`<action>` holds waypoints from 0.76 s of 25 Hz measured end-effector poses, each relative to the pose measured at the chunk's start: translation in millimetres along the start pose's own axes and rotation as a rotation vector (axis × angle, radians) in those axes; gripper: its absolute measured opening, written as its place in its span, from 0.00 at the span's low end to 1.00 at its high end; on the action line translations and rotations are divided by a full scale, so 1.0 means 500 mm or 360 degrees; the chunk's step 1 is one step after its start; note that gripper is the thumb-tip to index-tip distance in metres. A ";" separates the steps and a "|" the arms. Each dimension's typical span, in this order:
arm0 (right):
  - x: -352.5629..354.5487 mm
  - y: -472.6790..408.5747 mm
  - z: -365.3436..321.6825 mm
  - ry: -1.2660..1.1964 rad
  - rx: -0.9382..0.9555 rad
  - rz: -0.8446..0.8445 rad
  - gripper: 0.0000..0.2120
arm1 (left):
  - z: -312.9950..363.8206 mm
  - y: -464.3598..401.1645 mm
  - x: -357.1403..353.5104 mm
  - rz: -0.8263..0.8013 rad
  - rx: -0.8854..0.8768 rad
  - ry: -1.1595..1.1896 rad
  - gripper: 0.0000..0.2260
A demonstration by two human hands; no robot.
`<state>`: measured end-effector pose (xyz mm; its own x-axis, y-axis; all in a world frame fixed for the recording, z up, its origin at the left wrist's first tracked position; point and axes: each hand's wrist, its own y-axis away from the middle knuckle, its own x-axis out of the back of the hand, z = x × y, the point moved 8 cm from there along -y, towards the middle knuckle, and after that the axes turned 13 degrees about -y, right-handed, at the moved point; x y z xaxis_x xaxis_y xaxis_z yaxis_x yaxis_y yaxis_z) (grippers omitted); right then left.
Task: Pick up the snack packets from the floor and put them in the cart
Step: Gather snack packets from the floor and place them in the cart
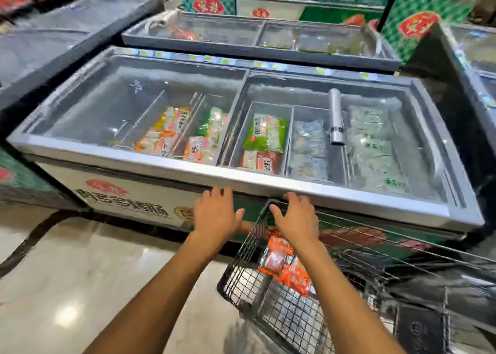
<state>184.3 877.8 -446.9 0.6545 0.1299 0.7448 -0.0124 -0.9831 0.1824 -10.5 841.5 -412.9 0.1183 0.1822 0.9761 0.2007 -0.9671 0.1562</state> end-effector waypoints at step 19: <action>-0.052 1.065 -0.964 -0.0334 0.1749 -0.0640 0.22 | -0.885 1.246 0.384 0.0573 0.1499 0.0582 0.26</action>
<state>-203.7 412.8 -59.6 0.5754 0.5317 0.6215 0.8104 -0.4731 -0.3456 -293.1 195.3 -61.5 0.0529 -0.3016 0.9520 0.8999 -0.3988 -0.1763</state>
